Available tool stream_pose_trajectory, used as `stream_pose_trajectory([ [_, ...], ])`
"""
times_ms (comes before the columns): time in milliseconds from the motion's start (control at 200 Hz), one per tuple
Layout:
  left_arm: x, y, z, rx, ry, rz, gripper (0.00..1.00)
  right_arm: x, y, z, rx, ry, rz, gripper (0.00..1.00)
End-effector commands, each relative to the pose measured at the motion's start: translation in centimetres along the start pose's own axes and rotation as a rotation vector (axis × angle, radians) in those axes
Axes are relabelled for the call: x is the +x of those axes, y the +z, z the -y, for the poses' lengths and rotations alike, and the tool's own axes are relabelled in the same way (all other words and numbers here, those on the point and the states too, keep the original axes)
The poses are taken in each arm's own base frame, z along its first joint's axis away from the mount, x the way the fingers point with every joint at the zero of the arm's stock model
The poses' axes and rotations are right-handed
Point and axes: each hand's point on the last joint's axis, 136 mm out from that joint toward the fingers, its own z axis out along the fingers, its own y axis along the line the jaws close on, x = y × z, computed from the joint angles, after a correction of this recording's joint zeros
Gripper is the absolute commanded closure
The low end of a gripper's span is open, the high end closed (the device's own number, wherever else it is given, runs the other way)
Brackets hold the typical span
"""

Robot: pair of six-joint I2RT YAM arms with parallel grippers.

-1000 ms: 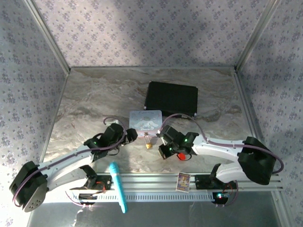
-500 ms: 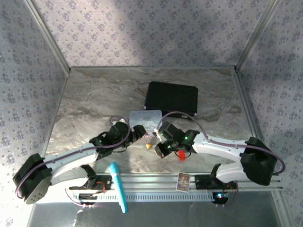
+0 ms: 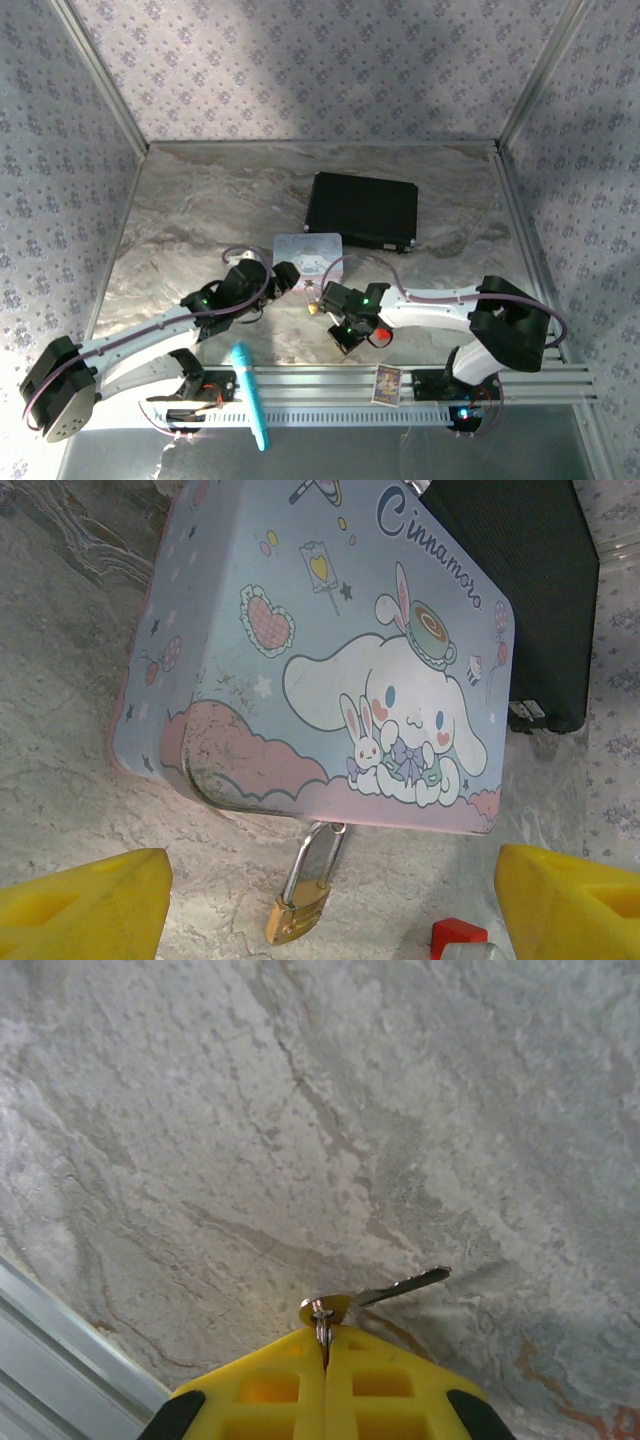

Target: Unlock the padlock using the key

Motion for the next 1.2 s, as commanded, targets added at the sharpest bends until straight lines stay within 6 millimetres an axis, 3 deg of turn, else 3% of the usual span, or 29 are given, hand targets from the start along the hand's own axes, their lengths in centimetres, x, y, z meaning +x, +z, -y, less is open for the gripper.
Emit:
stream_pose_trajectory([
  [0,-0.2,-0.1,-0.5,-0.029,0.014,0.015,0.16,0.8,-0.7,1.0,0.078,0.007,-0.046,0.82],
  [110,-0.2,-0.1,-0.6,-0.034,0.019,0.017,0.15,0.3,-1.8,1.0,0.075,0.043,-0.012,0.68],
  [255,-0.3,-0.3,-0.8,-0.048,0.028,0.023,0.15,-0.5,-2.9,-0.4,-0.019,0.085,0.050,0.52],
  [390,-0.5,-0.3,-0.8,-0.050,0.031,0.032,0.14,-0.7,-2.6,0.9,0.030,0.238,0.066,0.48],
  [585,-0.5,-0.3,-0.9,-0.056,0.032,0.027,0.14,-1.4,-1.3,0.6,0.072,0.388,0.093,0.43],
  [1044,-0.3,-0.2,-1.8,-0.081,0.037,0.030,0.13,-2.7,0.0,0.2,0.170,0.381,0.139,0.51],
  [1194,-0.3,-0.2,-2.1,-0.087,0.034,0.032,0.13,-1.9,0.5,0.6,0.223,0.378,0.101,0.56],
])
